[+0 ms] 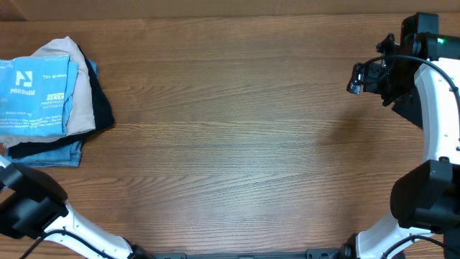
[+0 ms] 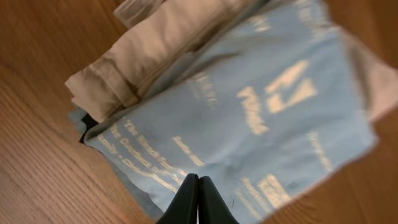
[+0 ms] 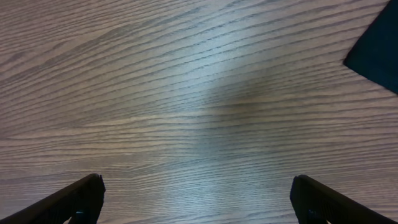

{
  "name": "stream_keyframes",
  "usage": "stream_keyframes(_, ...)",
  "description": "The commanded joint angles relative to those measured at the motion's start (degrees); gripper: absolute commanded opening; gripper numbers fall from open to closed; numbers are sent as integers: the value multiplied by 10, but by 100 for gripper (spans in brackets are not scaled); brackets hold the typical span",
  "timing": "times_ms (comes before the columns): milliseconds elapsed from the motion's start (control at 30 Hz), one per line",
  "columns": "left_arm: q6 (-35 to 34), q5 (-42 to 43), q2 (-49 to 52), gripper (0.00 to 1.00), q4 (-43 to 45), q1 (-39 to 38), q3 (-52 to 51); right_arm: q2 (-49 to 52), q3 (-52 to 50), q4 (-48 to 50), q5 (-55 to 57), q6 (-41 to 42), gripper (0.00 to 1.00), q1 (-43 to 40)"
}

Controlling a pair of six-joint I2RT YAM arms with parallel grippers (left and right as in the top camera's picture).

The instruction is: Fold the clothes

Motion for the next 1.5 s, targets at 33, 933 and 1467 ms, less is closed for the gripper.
stream_keyframes(33,-22,-45,25,4,38,10,-71,-2,8,3,6,2,100,-1)
stream_keyframes(933,-23,27,-50,100,60,-275,63,-2,8,3,6,2,100,-1)
stream_keyframes(1467,-23,26,-50,100,58,-309,63,-2,8,3,6,2,100,-1)
